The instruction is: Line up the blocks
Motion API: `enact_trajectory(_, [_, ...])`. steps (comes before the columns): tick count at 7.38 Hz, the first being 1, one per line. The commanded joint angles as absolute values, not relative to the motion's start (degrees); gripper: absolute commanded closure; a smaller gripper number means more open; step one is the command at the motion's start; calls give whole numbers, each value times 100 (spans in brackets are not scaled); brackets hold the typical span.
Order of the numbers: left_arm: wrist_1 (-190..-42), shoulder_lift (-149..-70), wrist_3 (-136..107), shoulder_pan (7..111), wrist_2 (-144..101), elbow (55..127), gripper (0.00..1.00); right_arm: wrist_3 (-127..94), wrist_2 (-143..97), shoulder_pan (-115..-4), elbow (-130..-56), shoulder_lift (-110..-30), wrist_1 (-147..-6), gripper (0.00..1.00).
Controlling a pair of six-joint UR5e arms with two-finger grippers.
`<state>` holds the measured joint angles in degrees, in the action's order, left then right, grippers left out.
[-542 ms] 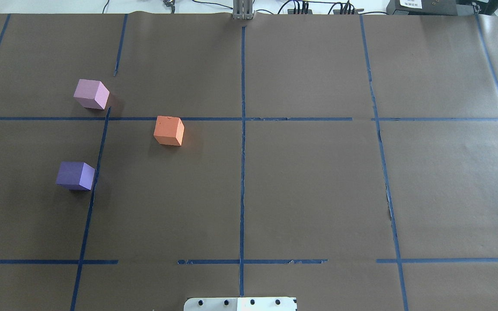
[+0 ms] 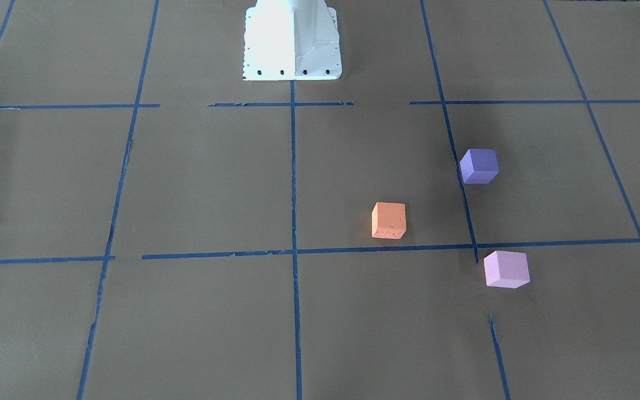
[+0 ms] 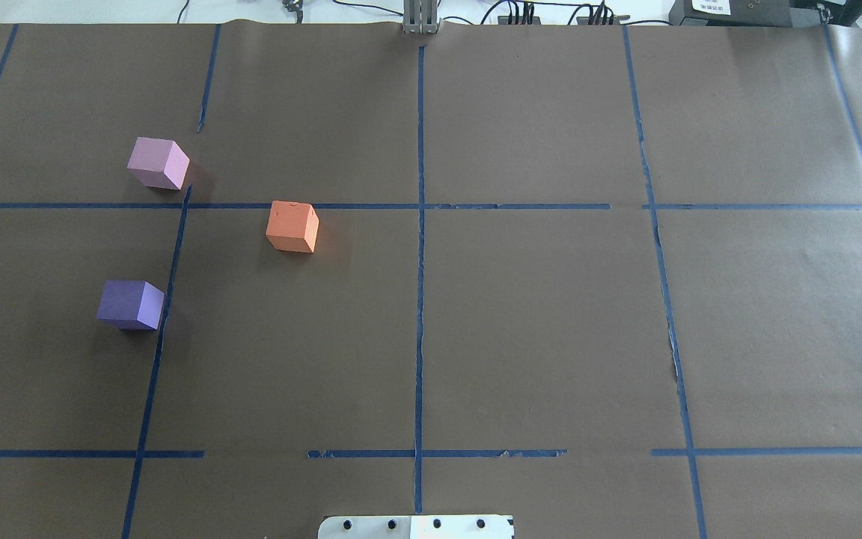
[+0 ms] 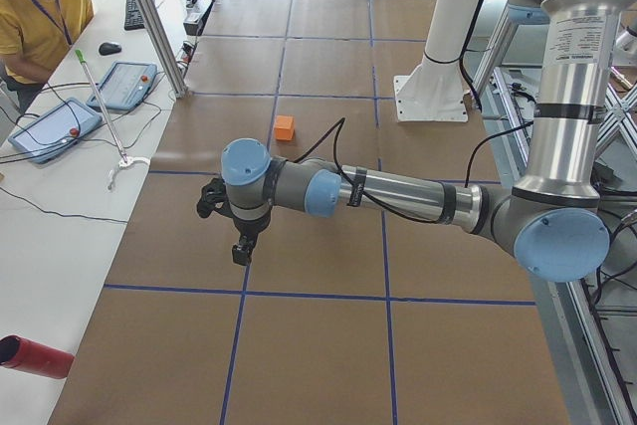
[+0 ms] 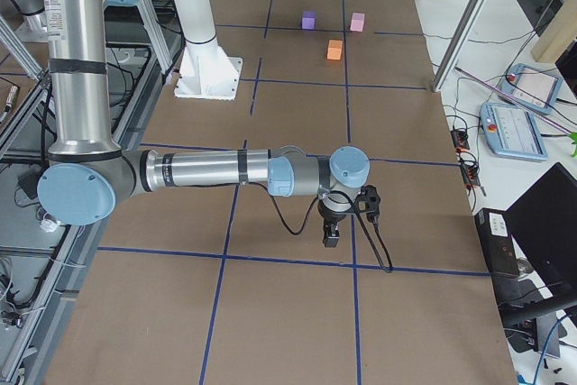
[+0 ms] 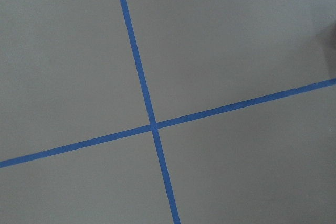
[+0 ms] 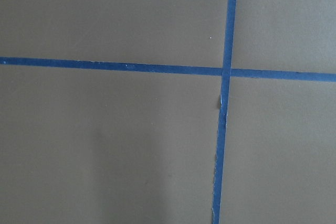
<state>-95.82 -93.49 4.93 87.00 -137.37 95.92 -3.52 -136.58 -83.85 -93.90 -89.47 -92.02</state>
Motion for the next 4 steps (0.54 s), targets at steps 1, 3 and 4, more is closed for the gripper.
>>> enact_trajectory(1, [-10910, -9448, -509, 8221, -14690, 9615, 0, -352, -13658, -8385, -9387, -8947, -9202, 0])
enact_trajectory(3, [-11434, -10435, -3317, 6897, -13894, 9624, 0, -352, -13658, -8385, -9387, -8947, -9202, 0])
enact_trajectory(4, [-11400, -11077, -4462, 6203, -13051, 9546, 0, -352, -13658, -8385, -9395, -8947, -9202, 0])
